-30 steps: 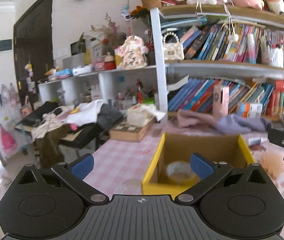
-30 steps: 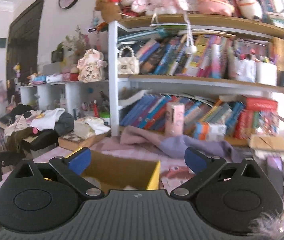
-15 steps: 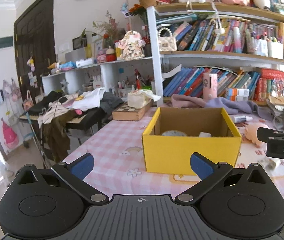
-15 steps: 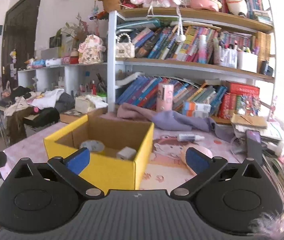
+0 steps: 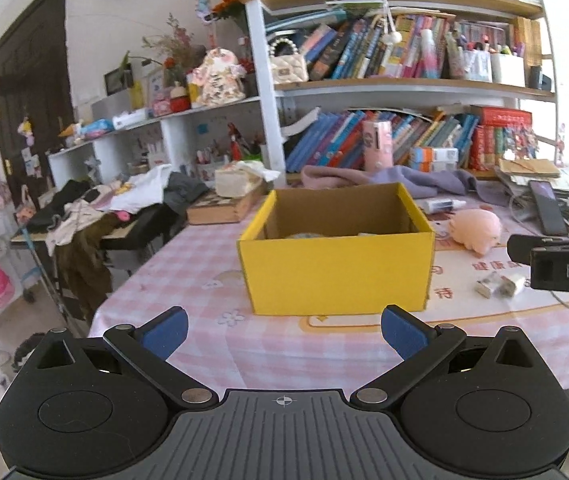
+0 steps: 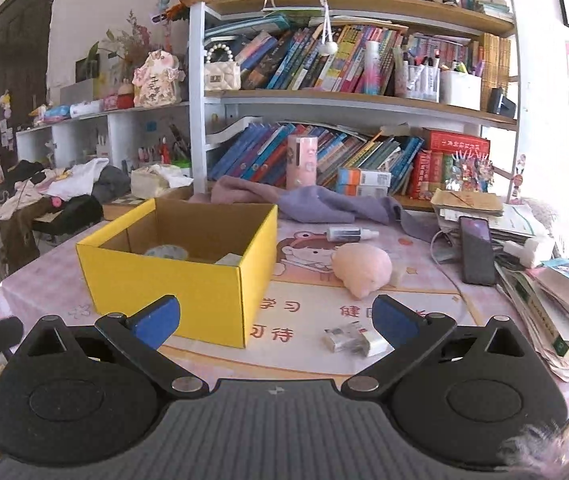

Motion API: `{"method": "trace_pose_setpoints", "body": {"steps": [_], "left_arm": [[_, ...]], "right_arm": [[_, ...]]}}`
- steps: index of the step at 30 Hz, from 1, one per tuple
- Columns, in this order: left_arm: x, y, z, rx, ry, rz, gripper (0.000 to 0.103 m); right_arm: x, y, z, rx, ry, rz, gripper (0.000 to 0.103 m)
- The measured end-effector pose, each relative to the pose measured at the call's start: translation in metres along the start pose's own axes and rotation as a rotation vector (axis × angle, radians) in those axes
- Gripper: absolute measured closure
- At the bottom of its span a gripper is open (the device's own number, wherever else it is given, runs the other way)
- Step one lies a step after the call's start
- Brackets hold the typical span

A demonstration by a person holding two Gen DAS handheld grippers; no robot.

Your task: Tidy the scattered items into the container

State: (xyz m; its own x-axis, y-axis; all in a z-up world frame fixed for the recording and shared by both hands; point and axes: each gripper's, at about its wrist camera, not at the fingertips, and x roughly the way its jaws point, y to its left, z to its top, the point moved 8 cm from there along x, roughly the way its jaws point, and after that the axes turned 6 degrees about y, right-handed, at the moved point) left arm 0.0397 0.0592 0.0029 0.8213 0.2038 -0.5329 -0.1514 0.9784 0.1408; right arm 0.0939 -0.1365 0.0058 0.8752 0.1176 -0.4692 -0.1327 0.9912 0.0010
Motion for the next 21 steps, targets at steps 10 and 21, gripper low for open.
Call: {"method": "trace_pose_setpoints", "body": {"steps": [10, 21], "left_arm": [[0.011, -0.016, -0.007, 0.013, 0.043, -0.049, 0.000], [0.025, -0.027, -0.010, 0.012, 0.105, -0.082, 0.000]], "right_arm": [[-0.004, -0.014, -0.007, 0.001, 0.030, -0.043, 0.000], [0.002, -0.024, -0.014, 0.008, 0.076, -0.045, 0.000]]}}
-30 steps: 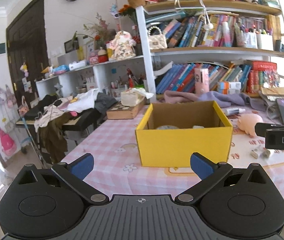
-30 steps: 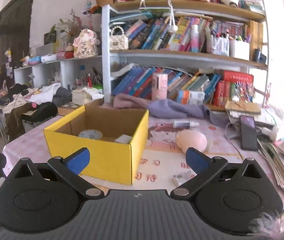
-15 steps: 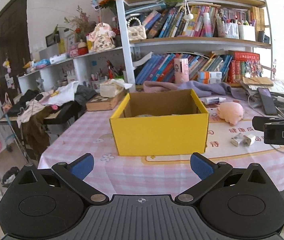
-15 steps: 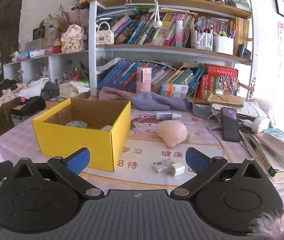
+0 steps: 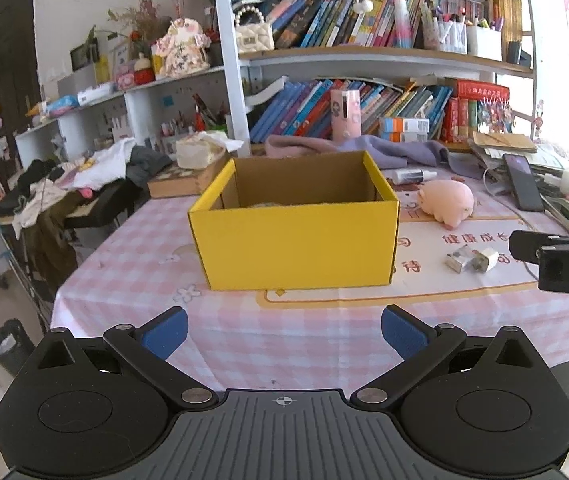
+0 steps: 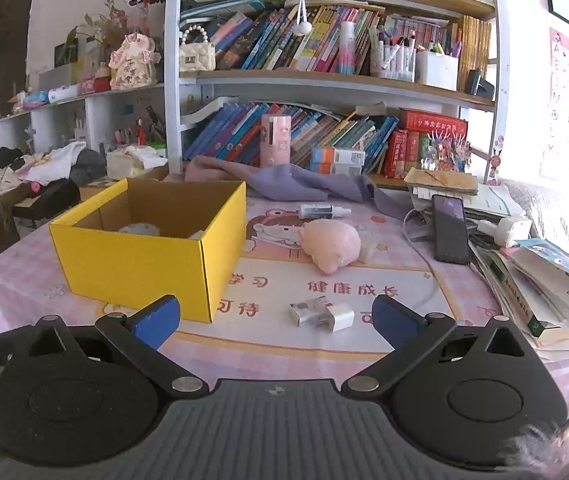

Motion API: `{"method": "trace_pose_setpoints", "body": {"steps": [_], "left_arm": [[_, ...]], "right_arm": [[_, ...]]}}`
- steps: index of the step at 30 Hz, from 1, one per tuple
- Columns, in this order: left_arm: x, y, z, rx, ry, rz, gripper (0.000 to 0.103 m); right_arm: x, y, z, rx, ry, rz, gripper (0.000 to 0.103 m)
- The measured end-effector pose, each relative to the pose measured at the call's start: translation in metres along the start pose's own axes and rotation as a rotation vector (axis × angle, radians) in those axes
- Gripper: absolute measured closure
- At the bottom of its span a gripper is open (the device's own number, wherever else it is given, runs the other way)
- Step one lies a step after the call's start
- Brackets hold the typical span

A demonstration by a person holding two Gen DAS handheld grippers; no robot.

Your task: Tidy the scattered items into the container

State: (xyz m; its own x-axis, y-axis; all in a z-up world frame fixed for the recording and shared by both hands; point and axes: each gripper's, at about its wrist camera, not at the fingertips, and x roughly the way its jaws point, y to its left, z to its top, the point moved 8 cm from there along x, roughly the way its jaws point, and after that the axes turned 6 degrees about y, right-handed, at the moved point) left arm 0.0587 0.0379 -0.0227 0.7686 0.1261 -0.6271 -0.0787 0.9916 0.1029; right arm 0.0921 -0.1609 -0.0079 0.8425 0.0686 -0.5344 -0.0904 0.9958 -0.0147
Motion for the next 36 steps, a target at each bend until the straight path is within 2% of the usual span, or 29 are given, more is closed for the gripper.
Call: {"method": "trace_pose_setpoints", "body": {"steps": [11, 16, 29, 36], "left_arm": [[0.022, -0.016, -0.004, 0.036, 0.104, -0.029, 0.000], [0.029, -0.026, -0.003, 0.053, 0.128, -0.065, 0.000], [0.043, -0.044, -0.009, 0.048, 0.212, -0.125, 0.000], [0.047, -0.050, -0.008, 0.048, 0.215, -0.135, 0.000]], "right_arm": [[0.022, -0.010, -0.015, -0.014, 0.139, 0.001, 0.000], [0.034, -0.014, -0.020, -0.015, 0.208, 0.010, 0.002], [0.044, -0.032, -0.026, -0.003, 0.254, 0.006, 0.002], [0.048, -0.037, -0.028, -0.001, 0.269, 0.006, 0.003]]}}
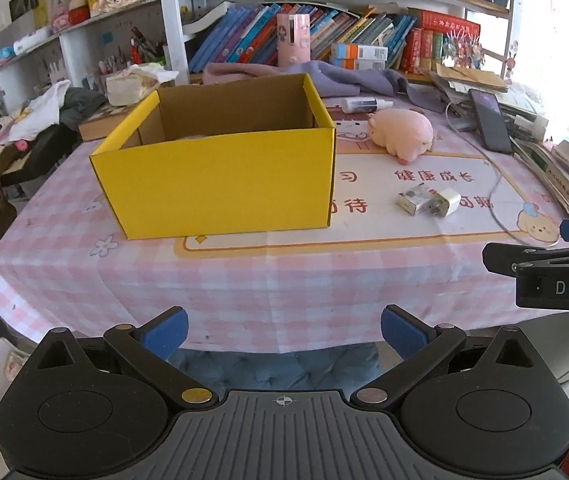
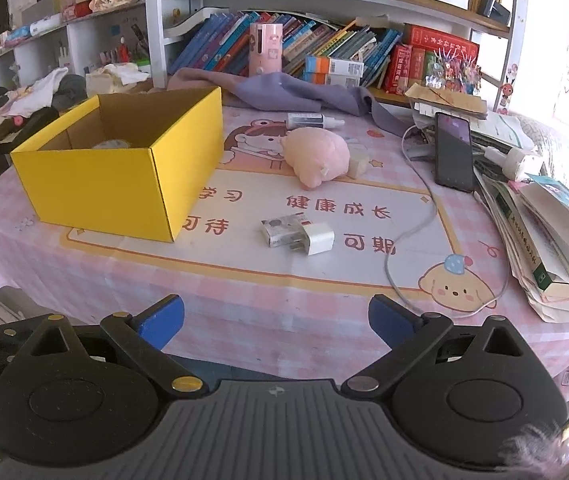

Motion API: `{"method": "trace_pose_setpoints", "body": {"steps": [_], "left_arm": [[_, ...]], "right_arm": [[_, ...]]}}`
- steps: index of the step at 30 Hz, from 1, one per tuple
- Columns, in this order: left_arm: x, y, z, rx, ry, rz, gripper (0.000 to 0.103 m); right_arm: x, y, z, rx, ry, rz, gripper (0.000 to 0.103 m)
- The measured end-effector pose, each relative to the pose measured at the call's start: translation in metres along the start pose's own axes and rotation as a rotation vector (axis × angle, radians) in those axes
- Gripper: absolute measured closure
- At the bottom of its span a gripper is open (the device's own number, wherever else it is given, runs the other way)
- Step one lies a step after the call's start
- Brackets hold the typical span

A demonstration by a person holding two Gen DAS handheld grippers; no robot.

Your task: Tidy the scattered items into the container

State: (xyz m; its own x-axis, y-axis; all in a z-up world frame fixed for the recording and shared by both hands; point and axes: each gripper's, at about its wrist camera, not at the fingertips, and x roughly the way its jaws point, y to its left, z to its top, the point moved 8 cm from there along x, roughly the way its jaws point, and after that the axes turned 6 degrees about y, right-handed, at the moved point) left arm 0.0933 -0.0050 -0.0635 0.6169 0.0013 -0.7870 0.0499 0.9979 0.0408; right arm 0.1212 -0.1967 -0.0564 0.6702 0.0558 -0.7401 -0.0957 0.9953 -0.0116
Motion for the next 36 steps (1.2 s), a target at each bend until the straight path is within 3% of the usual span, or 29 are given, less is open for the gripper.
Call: {"method": "trace_pose_setpoints", "body": {"steps": [15, 19, 26, 36], "left_arm": [[0.021, -0.016, 0.011, -0.001, 0.033, -0.014, 0.000], [0.029, -0.024, 0.016, 0.003, 0.047, -0.025, 0.000], [0.045, -0.045, 0.029, 0.023, 0.057, -0.049, 0.001], [0.072, -0.074, 0.046, 0.012, 0.094, -0.061, 0.001]], "right_arm": [[0.021, -0.015, 0.009, -0.008, 0.036, 0.010, 0.003], [0.031, -0.020, 0.012, -0.022, 0.053, 0.022, 0.008], [0.051, -0.031, 0.024, -0.059, 0.080, 0.044, 0.027], [0.087, -0.051, 0.046, -0.122, 0.124, 0.085, 0.032]]}}
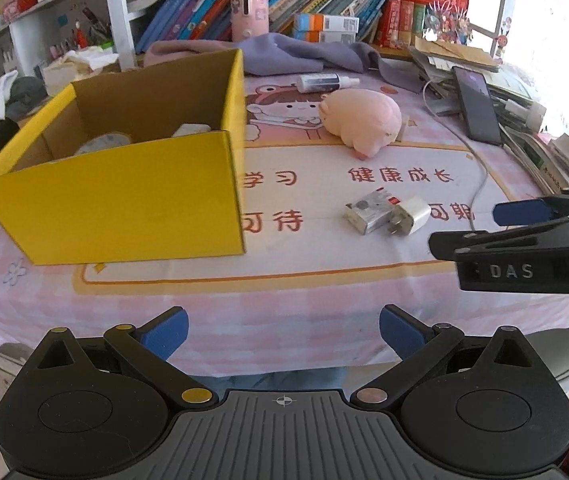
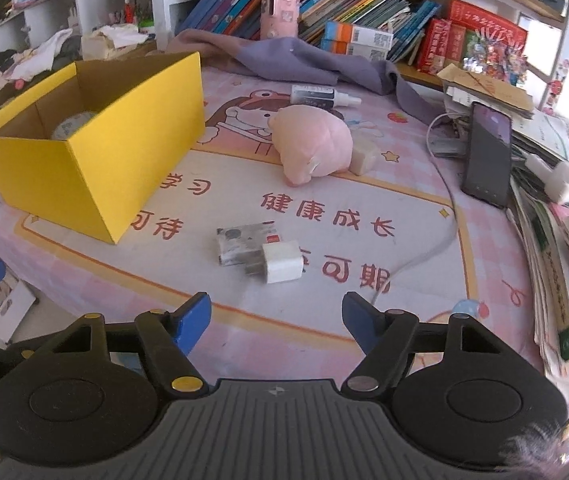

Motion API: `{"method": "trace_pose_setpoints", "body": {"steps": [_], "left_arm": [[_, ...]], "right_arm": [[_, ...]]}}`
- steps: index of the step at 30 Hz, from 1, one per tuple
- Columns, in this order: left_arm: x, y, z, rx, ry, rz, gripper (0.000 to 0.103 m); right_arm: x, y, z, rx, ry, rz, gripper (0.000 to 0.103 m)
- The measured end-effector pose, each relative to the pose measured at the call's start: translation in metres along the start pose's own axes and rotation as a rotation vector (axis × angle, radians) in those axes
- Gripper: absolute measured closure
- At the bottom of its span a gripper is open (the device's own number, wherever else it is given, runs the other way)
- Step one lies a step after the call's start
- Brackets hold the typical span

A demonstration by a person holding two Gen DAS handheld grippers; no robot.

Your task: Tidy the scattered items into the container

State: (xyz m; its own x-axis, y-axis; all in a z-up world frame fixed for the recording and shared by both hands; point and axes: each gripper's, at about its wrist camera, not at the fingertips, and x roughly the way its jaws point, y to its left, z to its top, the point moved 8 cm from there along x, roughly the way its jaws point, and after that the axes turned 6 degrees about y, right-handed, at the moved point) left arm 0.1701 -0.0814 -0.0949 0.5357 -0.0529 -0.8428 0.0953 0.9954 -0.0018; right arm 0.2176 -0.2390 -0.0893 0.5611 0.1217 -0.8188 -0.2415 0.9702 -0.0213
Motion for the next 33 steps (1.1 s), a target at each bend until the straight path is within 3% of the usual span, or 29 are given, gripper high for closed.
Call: {"method": "trace_pose_setpoints", "body": {"steps": [9, 18, 20, 25, 33], "left_arm": [[0.015, -0.022, 0.007, -0.008, 0.044, 0.024, 0.001], [0.022, -0.038, 0.016, -0.021, 0.052, 0.058, 0.001], [0.025, -0.041, 0.018, -0.028, 0.058, 0.060, 0.001], [0.034, -0.054, 0.029, -0.026, 0.059, 0.047, 0.006], [0.055, -0.075, 0.055, -0.019, 0.040, 0.014, 0.011]], "right_arm": [[0.036, -0.004, 0.016, -0.091, 0.064, 0.084, 0.044], [0.069, -0.003, 0.029, -0.158, 0.110, 0.155, 0.045], [0.074, -0.005, 0.029, -0.162, 0.124, 0.178, 0.062], [0.072, -0.022, 0.033, -0.153, 0.118, 0.205, 0.063], [0.060, -0.072, 0.038, -0.085, 0.068, 0.149, 0.063]]}}
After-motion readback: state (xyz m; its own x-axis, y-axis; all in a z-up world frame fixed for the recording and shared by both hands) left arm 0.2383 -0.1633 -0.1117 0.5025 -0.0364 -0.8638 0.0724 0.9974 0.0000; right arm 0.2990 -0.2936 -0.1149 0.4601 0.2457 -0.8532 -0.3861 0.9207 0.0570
